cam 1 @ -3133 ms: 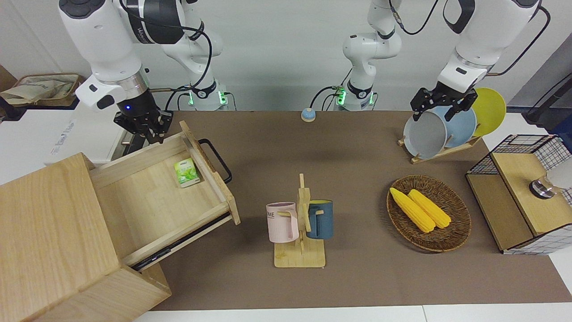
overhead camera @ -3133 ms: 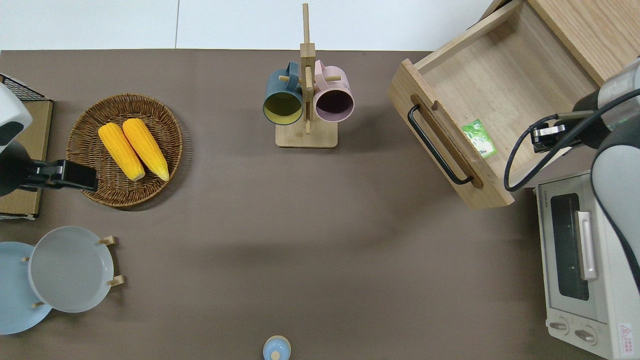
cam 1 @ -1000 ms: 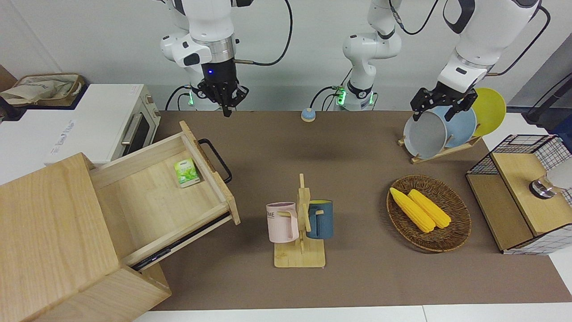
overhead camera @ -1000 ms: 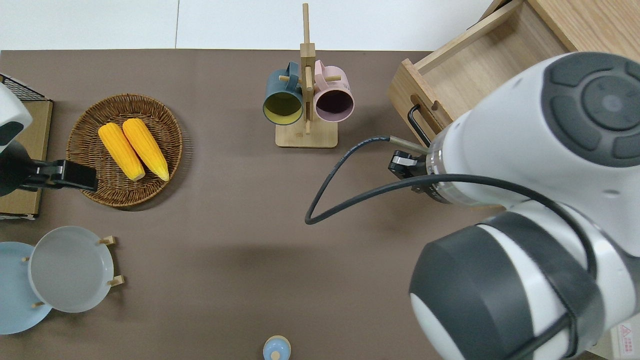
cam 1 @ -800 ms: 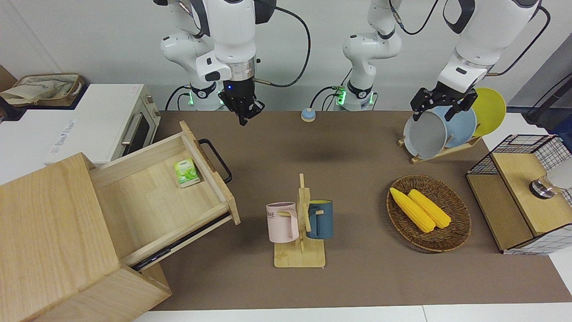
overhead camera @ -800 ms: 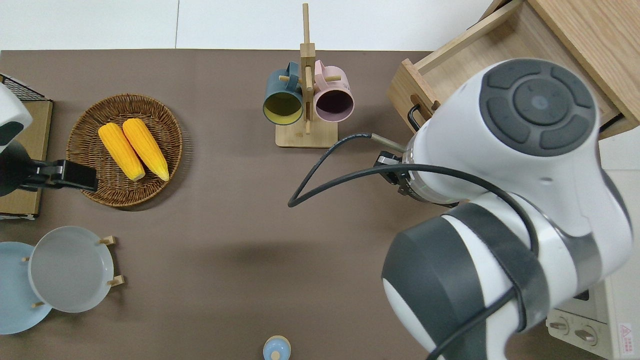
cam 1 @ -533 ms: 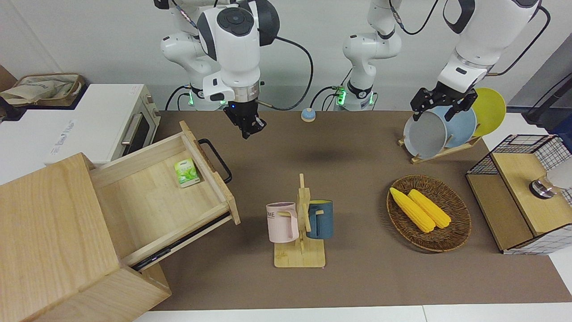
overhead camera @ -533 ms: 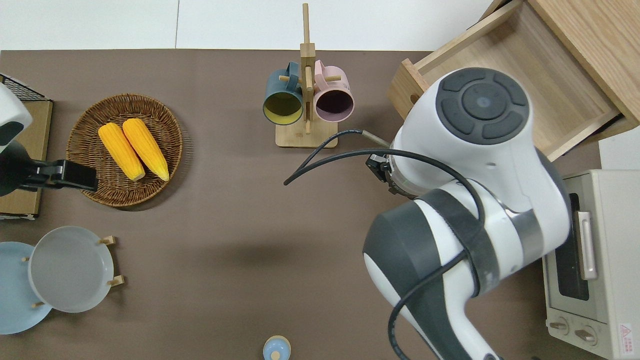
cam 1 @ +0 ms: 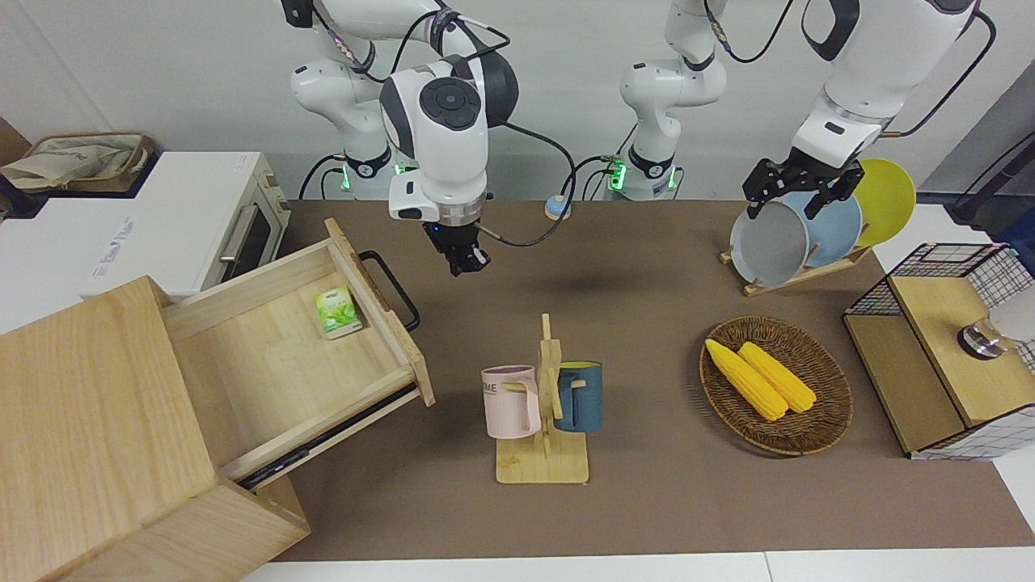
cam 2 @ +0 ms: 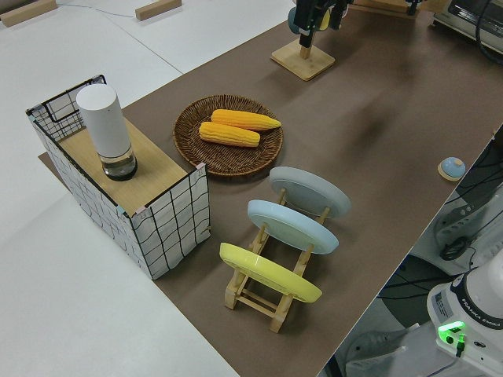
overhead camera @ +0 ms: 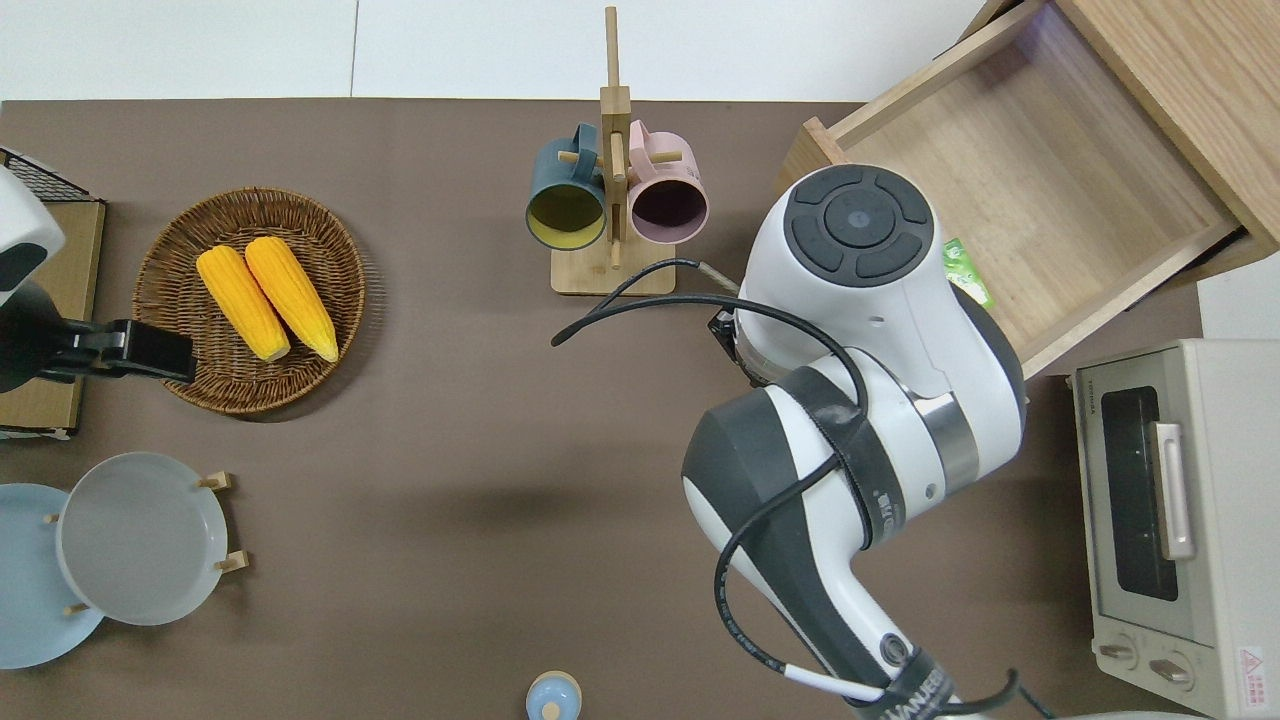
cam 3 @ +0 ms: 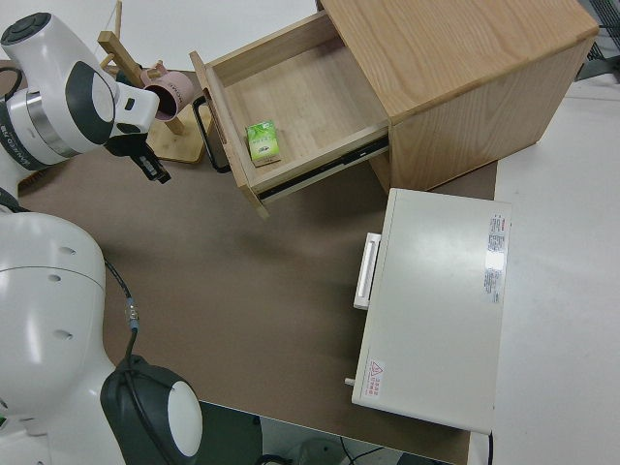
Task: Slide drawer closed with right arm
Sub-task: 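Push the drawer front with the right gripper toward the cabinet, then continue pushing the drawer fully into the cabinet with the right gripper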
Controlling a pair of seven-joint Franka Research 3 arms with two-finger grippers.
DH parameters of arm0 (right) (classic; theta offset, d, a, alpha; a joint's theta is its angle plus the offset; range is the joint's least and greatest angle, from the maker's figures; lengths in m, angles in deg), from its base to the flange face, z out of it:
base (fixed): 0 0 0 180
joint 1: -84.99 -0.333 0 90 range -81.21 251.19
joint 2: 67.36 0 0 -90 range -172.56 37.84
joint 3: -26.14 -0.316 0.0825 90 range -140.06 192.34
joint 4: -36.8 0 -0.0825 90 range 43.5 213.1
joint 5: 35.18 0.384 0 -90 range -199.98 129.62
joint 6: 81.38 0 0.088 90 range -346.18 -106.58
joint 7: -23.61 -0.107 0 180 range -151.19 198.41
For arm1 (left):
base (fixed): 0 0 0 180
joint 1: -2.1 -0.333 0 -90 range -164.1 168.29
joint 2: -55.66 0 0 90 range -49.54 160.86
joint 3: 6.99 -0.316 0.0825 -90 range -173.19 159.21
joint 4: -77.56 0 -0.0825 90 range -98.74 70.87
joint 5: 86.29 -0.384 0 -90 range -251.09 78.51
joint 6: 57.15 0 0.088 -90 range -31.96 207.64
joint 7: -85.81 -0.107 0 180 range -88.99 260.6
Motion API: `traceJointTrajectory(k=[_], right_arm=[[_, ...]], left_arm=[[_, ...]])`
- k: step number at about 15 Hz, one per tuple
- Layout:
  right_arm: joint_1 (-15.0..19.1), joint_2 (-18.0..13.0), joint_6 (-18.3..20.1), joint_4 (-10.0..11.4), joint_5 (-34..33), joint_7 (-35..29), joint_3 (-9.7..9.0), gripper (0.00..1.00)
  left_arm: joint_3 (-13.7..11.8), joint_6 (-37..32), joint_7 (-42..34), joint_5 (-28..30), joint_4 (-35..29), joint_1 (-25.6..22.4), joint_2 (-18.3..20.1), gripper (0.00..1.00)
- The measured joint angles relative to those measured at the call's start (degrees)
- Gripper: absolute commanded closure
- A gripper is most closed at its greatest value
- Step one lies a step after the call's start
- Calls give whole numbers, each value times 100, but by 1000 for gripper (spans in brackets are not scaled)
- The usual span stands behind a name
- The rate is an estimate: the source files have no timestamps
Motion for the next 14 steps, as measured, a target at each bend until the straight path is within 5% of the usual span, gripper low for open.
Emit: traceJointTrajectory(k=[14], right_arm=[[567, 262, -603, -5, 0, -130, 160, 1000]], left_arm=[[0, 0, 0, 0, 0, 0, 0, 7]])
